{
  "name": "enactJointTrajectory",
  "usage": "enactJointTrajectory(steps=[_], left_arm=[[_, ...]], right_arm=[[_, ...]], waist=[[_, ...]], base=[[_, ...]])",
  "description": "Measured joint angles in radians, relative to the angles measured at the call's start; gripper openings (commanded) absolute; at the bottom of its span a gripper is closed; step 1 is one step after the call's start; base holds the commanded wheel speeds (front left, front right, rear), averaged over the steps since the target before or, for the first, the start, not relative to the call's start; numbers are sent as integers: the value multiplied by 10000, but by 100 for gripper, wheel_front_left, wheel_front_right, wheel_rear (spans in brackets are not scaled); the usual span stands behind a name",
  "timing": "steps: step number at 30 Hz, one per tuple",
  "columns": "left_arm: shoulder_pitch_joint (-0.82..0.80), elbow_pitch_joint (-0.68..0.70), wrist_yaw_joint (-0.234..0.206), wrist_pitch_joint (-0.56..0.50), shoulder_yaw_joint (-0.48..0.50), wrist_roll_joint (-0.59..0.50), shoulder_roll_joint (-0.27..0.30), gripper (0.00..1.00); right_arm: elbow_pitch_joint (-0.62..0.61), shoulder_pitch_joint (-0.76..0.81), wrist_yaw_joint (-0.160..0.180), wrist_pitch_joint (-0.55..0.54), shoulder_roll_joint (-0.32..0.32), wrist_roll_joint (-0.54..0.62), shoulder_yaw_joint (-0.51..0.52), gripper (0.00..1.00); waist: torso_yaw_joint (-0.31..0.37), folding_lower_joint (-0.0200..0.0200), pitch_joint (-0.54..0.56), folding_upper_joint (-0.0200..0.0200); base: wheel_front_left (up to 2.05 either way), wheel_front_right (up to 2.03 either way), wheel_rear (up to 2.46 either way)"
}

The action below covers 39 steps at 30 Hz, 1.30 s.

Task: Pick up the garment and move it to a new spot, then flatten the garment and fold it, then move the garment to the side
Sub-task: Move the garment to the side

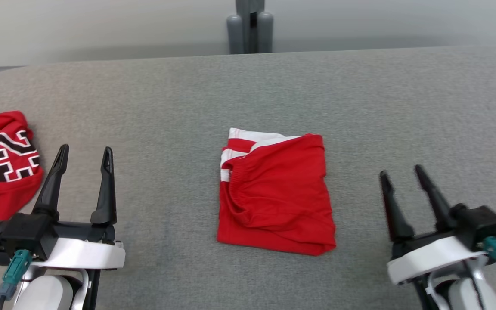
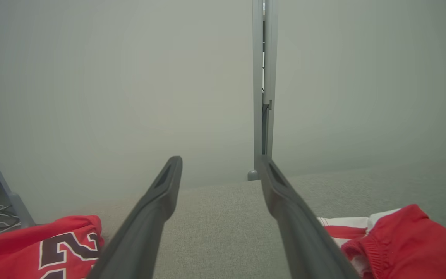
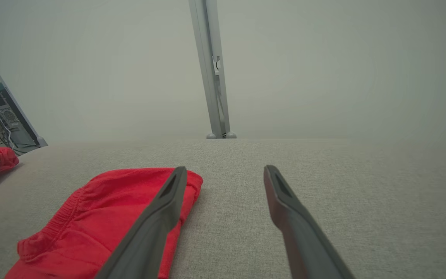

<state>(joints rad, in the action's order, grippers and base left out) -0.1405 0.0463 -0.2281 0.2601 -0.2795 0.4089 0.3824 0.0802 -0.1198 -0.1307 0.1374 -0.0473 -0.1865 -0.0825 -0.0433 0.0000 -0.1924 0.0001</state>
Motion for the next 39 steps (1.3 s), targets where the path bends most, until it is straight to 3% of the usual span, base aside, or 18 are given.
enactJointTrajectory(steps=[11, 18, 19, 22, 23, 32, 39], left_arm=[[-234, 67, 608, 0, 372, -571, -491, 100], [-268, 25, 878, 0, 625, -830, -779, 100], [-268, 12, 932, 0, 658, -867, -803, 100], [-268, -19, 1030, 0, 752, -963, -865, 100], [-267, -27, 1041, 0, 784, -1007, -888, 100], [-257, 63, 1141, 0, 988, -1191, -1055, 100], [-207, 426, 1218, 0, 1081, -1273, -1053, 100]], right_arm=[[2642, -363, 0, -65, 12, -430, -1154, 100], [3873, -886, 0, 56, 17, -786, -1684, 100], [3973, -971, 2, 56, 13, -899, -1810, 91], [4234, -1151, 0, 173, 17, -1039, -2034, 6], [4289, -1204, 0, 194, 21, -1068, -2102, 0], [4498, -1414, -4, 410, 42, -932, -2071, 0], [4556, -1855, -4, 451, -150, -270, -2134, 0]], waist=[[-984, 0, -269, 0], [-1250, 0, -379, 0], [-1261, 0, -387, 0], [-1252, 0, -417, 0], [-1238, 0, -424, 0], [-908, 0, -479, 0], [-172, 0, -638, 0]], base=[[0, 0, 0], [0, 0, 0], [0, 0, 0], [0, 0, 0], [0, 0, 0], [0, 0, 0], [0, 0, 0]])
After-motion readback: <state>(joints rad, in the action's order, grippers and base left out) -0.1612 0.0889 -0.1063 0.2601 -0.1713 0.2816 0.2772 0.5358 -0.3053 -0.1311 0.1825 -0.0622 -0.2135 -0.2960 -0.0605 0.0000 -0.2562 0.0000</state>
